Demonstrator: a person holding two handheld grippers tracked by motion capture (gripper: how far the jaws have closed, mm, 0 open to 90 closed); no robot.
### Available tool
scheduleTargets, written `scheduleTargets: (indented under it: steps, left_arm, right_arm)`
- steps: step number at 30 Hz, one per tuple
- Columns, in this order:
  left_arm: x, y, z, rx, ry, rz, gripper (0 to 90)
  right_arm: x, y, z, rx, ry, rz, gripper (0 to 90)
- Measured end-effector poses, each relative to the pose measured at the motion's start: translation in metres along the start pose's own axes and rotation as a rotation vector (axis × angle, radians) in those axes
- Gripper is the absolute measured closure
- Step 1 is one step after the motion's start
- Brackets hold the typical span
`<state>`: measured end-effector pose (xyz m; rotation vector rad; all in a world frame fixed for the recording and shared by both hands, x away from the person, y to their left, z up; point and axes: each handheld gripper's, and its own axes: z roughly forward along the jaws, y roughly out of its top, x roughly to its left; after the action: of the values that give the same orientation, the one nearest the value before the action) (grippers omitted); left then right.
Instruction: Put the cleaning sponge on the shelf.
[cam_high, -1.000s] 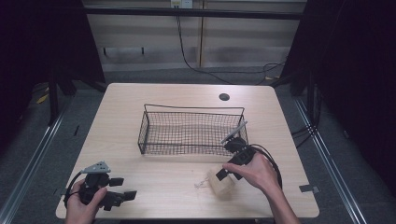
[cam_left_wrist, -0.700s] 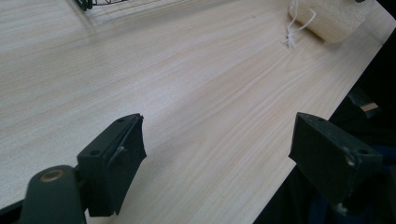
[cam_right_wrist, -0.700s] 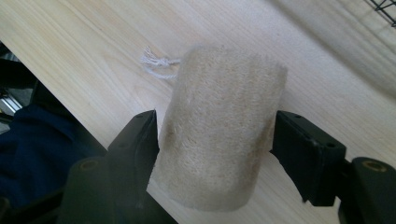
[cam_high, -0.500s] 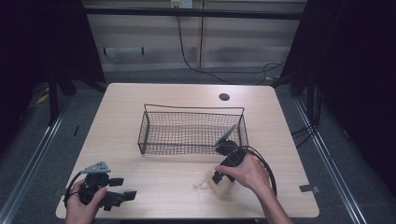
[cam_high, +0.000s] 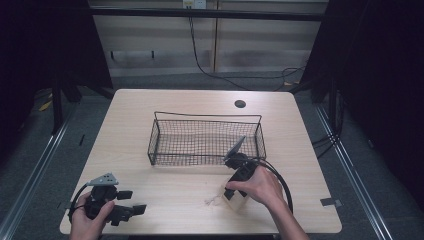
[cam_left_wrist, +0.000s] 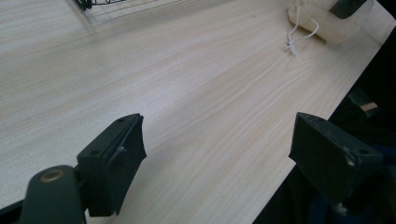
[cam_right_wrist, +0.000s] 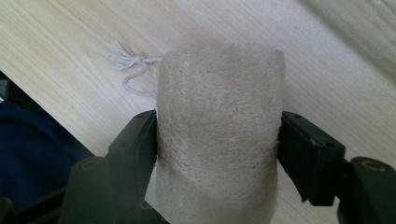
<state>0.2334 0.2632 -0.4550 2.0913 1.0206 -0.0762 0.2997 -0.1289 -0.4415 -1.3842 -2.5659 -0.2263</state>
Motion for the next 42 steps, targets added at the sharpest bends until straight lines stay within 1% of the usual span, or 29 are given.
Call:
scheduleTargets:
  steps: [5, 8, 9, 13, 18, 23, 24, 31, 33, 34, 39, 40, 42]
  left_arm:
    - [0.0, 0.0, 0.0, 0.001, 0.0, -0.001, 17.5]
    - [0.0, 0.0, 0.0, -0.001, -0.003, -0.003, 17.5]
    - [0.0, 0.0, 0.0, 0.001, -0.004, 0.0, 17.5]
    - [0.0, 0.0, 0.0, 0.002, -0.002, -0.001, 17.5]
    - [0.0, 0.0, 0.0, -0.001, -0.004, -0.003, 17.5]
    - [0.0, 0.0, 0.0, 0.0, -0.004, 0.0, 17.5]
    - [0.0, 0.0, 0.0, 0.0, -0.003, 0.001, 17.5]
    - [0.0, 0.0, 0.0, 0.0, -0.002, 0.001, 17.5]
    - [0.0, 0.0, 0.0, -0.002, -0.001, -0.001, 17.5]
    - [0.0, 0.0, 0.0, -0.002, -0.002, -0.001, 17.5]
    - [0.0, 0.0, 0.0, -0.004, -0.001, -0.001, 17.5]
    - [0.0, 0.0, 0.0, -0.006, 0.001, -0.002, 17.5]
    - [0.0, 0.0, -0.001, -0.003, -0.002, -0.001, 17.5]
  right_arm:
    - [0.003, 0.001, 0.002, 0.014, -0.008, 0.005, 32.3]
    - [0.003, 0.002, 0.002, 0.016, -0.013, 0.017, 32.6]
    - [0.003, 0.001, 0.001, 0.019, -0.009, 0.028, 32.7]
    - [0.003, 0.001, 0.001, 0.023, -0.006, 0.041, 32.8]
    - [0.003, 0.0, -0.004, 0.021, -0.012, 0.056, 32.8]
    - [0.002, -0.001, -0.009, 0.024, -0.036, 0.066, 32.8]
    - [0.002, -0.001, -0.012, 0.022, -0.048, 0.06, 32.8]
    - [0.004, -0.002, -0.019, 0.022, -0.07, 0.058, 32.8]
    - [0.004, -0.002, -0.02, 0.025, -0.079, 0.048, 32.8]
    - [0.004, -0.002, -0.02, 0.033, -0.084, 0.051, 32.9]
    - [0.003, -0.002, -0.023, 0.038, -0.085, 0.07, 32.8]
    - [0.003, -0.003, -0.024, 0.038, -0.094, 0.072, 32.8]
    - [0.002, -0.003, -0.027, 0.03, -0.097, 0.077, 32.9]
